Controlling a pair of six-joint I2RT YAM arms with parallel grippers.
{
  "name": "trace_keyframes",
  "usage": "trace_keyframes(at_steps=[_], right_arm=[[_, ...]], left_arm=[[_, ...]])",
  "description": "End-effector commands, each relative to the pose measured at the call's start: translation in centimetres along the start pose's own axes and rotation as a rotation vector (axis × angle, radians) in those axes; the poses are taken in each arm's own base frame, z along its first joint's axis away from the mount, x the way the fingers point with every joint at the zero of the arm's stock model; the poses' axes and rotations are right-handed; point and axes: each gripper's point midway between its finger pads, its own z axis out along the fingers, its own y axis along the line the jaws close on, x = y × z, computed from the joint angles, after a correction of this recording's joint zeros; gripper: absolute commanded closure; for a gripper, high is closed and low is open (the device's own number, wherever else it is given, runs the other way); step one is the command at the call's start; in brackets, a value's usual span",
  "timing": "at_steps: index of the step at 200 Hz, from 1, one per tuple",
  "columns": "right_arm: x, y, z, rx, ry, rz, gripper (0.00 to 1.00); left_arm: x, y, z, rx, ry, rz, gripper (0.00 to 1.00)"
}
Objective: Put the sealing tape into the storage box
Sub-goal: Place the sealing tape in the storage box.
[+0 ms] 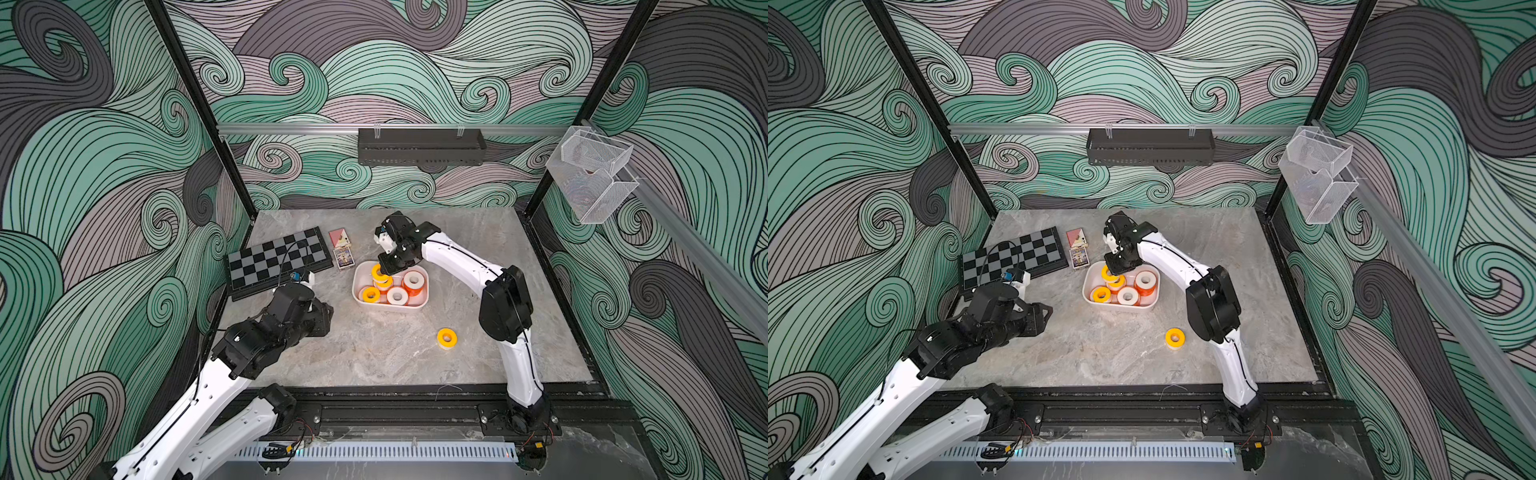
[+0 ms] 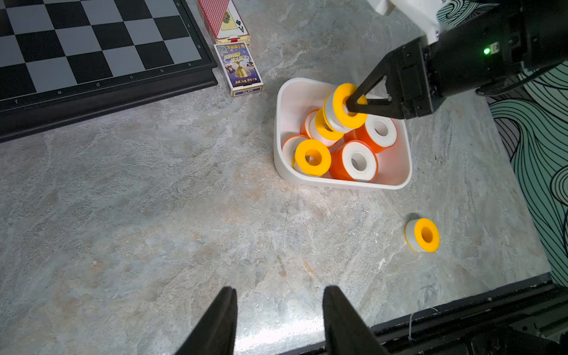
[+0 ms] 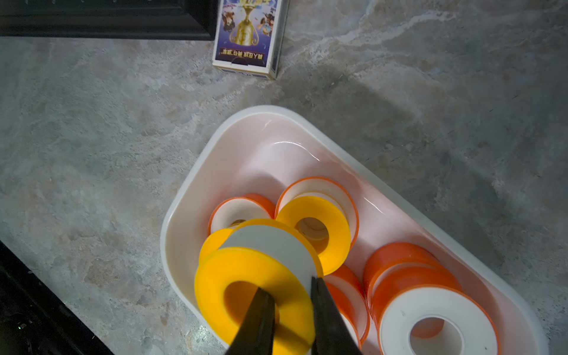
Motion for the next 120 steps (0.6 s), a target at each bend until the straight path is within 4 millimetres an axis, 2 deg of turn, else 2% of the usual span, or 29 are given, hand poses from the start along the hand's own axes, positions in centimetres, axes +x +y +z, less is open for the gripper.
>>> trace_keyframes(at_steps=[1, 62, 120], right_arm=[[0.6, -0.6, 0.2, 0.005, 0.042, 0.001, 0.78], [1.3, -1.3, 2.5, 0.013, 0.087, 0.01, 0.77], [0.6, -2.4, 2.6, 0.005, 0.079, 0.038, 0.75]], left_arm=[[0.4, 0.5, 0.0, -0.024, 0.008, -0.004, 0.51], [0.4, 0.5, 0.1, -0.025, 0.011, -0.002, 0.51], [0.5, 0.4, 0.2, -0.023, 0.02, 0.001, 0.51]])
